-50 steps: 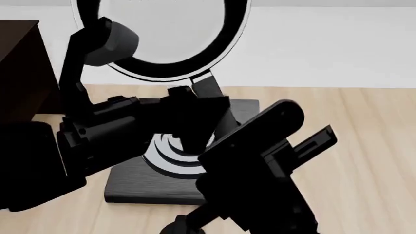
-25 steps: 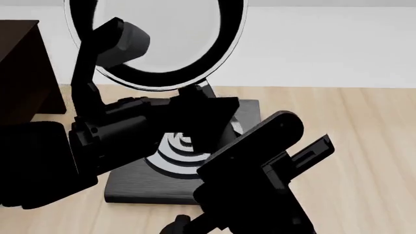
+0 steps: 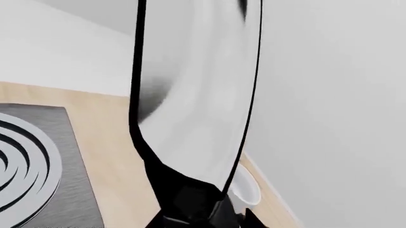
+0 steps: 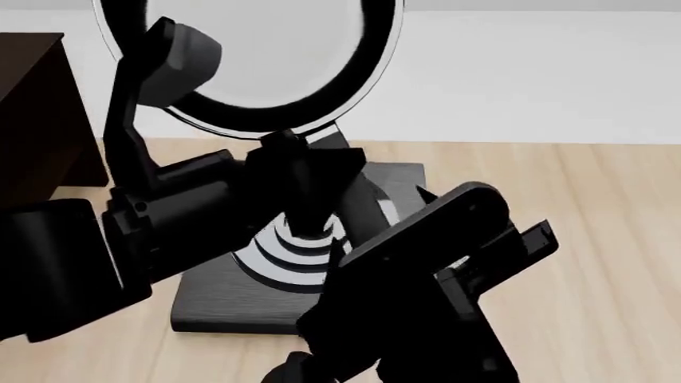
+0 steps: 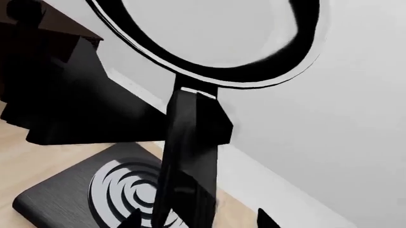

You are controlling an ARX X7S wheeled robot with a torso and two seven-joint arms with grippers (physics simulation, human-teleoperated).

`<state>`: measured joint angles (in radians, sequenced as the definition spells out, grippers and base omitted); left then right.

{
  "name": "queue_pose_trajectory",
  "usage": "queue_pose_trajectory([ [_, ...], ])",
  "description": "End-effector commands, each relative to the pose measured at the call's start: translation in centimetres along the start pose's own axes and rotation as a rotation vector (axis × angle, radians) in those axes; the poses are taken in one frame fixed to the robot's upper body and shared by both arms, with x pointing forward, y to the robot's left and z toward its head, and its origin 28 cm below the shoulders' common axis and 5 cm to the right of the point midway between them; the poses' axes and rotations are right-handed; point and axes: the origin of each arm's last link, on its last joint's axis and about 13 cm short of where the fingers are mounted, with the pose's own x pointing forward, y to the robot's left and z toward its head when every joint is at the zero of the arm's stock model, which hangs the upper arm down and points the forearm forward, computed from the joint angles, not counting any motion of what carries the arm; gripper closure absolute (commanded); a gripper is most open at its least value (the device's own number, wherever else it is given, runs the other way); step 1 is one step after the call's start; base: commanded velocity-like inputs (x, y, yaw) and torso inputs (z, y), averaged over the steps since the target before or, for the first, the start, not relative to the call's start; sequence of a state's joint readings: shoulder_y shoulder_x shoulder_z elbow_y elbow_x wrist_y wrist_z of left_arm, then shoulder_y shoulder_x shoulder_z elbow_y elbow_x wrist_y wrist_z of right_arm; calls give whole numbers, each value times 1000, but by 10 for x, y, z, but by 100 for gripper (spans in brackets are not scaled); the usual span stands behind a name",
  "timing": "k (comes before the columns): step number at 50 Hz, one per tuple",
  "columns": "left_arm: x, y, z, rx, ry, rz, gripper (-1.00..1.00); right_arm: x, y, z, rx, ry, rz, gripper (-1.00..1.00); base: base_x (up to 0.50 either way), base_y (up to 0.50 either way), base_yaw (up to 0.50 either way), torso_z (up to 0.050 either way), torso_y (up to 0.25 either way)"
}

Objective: Put the frying pan on the cabinet shelf.

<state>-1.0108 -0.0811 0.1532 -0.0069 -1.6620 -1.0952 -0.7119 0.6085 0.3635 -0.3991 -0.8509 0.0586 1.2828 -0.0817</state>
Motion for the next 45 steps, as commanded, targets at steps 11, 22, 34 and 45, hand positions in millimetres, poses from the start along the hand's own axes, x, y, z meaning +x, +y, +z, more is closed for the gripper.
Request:
queue_pose_trajectory([
  [11,-5,4,14,61,-75,83,100,-7,-9,3,-3,-34,-126,-100,0,0,0,1,2],
  [22,-7,17,39,28,-143,135,100,-15,-8,0,12,-30,-134,-100,0,0,0,1,2],
  [34,-15,36,64,-70,-223,185,100,-22,-10,-1,66,-37,-164,-100,0,0,1,0,2],
  [45,-23,53,75,-178,-303,225,100,-23,-10,-2,74,-33,-174,-100,0,0,0,1,2],
])
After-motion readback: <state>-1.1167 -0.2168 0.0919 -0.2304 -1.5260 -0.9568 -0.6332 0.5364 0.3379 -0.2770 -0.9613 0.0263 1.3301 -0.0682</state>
